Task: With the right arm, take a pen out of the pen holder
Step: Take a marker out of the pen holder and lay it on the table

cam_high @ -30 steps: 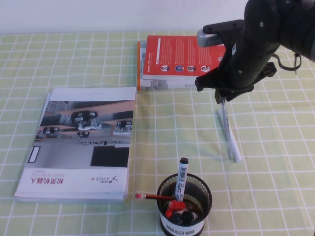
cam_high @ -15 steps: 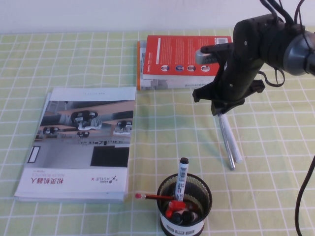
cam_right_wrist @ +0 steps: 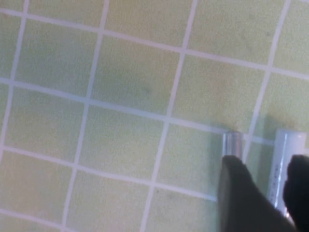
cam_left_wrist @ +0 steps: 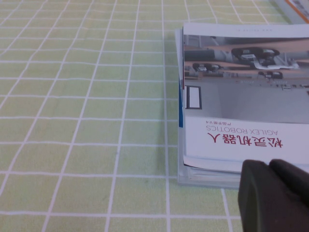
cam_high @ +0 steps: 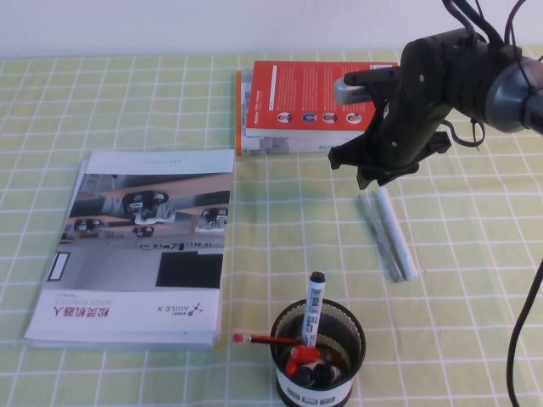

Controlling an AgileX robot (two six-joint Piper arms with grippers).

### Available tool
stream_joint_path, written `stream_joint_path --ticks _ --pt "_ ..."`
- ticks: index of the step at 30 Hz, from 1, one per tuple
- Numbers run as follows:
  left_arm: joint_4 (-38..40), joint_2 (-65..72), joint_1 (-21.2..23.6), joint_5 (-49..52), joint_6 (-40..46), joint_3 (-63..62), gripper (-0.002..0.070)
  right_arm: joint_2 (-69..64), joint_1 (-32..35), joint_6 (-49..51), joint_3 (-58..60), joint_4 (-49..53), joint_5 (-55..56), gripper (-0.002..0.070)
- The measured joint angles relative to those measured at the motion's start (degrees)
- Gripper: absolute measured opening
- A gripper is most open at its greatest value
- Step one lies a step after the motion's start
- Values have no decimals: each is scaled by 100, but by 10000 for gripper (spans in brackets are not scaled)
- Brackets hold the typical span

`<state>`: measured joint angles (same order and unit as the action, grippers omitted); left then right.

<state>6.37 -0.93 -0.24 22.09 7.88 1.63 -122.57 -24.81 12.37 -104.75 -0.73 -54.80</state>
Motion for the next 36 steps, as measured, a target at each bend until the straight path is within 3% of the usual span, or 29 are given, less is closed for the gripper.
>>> stream_joint_path --ticks 8,11,15,18,25,36 --pt "0 0 0 0 0 0 -5 11 0 0 0 12 0 228" --pt "0 0 0 0 0 0 -5 168 -11 0 148 73 -36 197" --pt "0 0 0 0 0 0 -5 910 -108 0 931 316 20 62" --pt "0 0 0 0 0 0 -5 1814 -148 0 1842 342 317 11" --pt "0 0 0 0 0 0 -5 3662 -151 0 3659 265 477 -10" --pt "0 0 0 0 0 0 -5 5357 -151 0 5229 -365 7 -12"
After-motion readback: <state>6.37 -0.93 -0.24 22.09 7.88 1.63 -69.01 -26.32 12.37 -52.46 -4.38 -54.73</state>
